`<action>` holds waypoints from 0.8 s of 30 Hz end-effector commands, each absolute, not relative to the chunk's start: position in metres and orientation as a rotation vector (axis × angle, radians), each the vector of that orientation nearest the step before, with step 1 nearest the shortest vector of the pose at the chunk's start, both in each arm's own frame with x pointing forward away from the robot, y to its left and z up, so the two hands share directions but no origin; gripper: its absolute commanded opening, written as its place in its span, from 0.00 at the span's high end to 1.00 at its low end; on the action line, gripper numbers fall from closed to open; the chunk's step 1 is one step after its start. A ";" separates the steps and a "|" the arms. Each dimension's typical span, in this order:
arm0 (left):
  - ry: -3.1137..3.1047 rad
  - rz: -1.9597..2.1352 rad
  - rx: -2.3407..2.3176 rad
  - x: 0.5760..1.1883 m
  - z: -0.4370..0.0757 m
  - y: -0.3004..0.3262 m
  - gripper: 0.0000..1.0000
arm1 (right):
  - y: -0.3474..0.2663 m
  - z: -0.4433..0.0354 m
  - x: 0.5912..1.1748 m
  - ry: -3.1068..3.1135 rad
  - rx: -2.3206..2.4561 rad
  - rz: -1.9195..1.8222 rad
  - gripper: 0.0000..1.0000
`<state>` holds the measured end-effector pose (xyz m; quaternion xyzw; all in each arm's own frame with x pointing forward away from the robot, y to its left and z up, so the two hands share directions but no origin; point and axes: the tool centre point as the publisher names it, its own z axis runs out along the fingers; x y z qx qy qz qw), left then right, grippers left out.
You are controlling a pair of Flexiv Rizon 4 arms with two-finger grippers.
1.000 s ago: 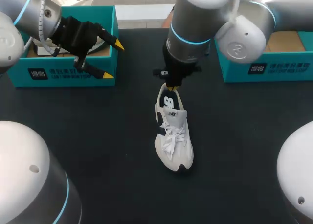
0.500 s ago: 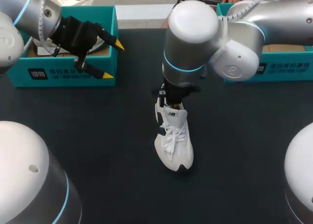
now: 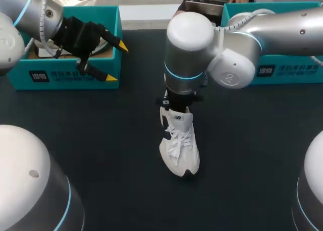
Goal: Take the shoe out of the shoebox, open the shoe tongue, remove and reinsert the insole, then place the shoe into the shoebox
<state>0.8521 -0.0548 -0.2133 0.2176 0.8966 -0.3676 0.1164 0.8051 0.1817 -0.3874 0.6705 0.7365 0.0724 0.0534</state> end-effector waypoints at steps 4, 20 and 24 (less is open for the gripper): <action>2.627 -1.071 0.637 0.851 -0.213 -0.054 0.00 | 0.186 -0.352 0.811 2.161 1.965 0.246 1.00; 2.627 -1.071 0.637 0.851 -0.213 -0.054 0.00 | 0.207 -0.406 0.826 2.189 2.016 0.209 1.00; 2.627 -1.071 0.637 0.851 -0.213 -0.054 0.00 | 0.202 -0.413 0.824 2.154 2.043 0.184 1.00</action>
